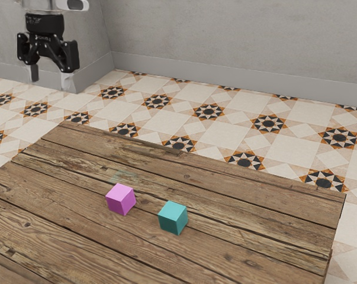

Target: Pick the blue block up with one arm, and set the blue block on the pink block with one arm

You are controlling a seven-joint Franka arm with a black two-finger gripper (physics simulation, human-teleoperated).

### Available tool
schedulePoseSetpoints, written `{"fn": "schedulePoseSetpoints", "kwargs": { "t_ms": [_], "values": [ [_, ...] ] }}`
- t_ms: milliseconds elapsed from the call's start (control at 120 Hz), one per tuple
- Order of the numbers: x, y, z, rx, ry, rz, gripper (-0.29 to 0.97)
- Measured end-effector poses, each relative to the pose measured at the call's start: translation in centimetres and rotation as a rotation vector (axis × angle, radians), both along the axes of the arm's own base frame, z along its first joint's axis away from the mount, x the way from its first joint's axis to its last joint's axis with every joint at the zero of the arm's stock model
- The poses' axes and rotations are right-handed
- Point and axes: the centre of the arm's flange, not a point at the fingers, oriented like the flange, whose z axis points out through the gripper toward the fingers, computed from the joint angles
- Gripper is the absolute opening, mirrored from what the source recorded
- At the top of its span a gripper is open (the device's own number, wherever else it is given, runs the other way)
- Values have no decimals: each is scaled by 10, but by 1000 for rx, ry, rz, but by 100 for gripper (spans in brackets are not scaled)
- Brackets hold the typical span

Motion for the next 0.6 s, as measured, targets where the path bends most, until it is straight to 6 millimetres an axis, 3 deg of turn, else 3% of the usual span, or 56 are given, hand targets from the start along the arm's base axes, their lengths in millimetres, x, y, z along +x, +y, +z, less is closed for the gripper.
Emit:
{"fn": "schedulePoseSetpoints", "kwargs": {
  "t_ms": [200, 283, 317, 417, 458, 550, 600],
  "values": [
    [29, 22, 15, 22, -245, 37, 66],
    [5, 27, 89, 30, -444, 43, 66],
    [-1, 29, 107, 39, -494, 50, 66],
    [23, 38, 94, 75, -489, 87, 66],
    [34, 21, 84, 72, -477, 65, 66],
    [67, -57, 49, 51, -440, -52, 66],
    [77, -79, 34, 48, -425, -80, 66]
  ]
}}
